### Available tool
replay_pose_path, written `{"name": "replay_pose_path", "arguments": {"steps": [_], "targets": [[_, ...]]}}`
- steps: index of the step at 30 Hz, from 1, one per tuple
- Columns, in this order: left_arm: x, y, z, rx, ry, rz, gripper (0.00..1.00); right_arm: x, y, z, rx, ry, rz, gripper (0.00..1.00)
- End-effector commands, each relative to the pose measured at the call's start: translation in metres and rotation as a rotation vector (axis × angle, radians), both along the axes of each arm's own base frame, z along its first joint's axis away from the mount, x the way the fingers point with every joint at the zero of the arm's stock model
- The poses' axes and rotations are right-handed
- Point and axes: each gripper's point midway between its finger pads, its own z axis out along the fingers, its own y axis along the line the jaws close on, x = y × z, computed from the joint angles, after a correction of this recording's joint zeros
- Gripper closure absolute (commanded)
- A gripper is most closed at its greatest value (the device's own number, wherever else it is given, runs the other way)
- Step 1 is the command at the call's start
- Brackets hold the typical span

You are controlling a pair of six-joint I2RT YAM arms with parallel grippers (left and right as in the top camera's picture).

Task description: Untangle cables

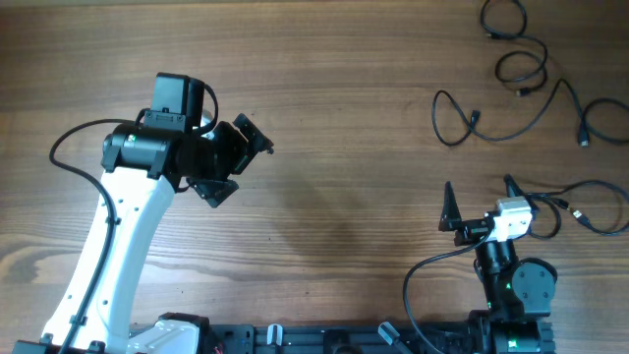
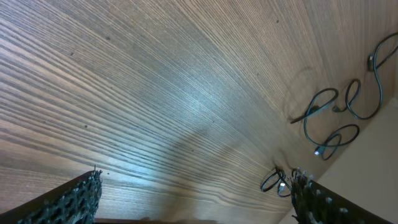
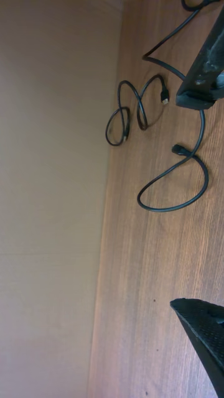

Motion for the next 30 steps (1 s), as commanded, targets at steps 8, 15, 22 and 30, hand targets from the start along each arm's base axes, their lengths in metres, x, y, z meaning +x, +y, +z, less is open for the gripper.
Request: {"name": "replay_pose_path", "arguments": {"steps": [8, 15, 22, 30], "targets": [[0.002, -0.001, 0.003, 0.005, -0.014, -0.008, 0.00, 0.000, -0.002, 0.003, -0.019, -0.016, -0.012, 0.00], [0.002, -0.001, 0.003, 0.005, -0.014, -0.007, 0.00, 0.000, -0.002, 0.003, -0.019, -0.016, -0.012, 0.00], [0.002, 0.001, 0.002, 0.014, -0.016, -0.005, 0.00, 0.000, -0.002, 0.002, -0.019, -0.015, -0.012, 0.00], [0.005, 0.012, -0.002, 0.076, -0.025, 0.023, 0.00, 0.000, -0.002, 0.002, -0.019, -0.015, -0.012, 0.00]]}}
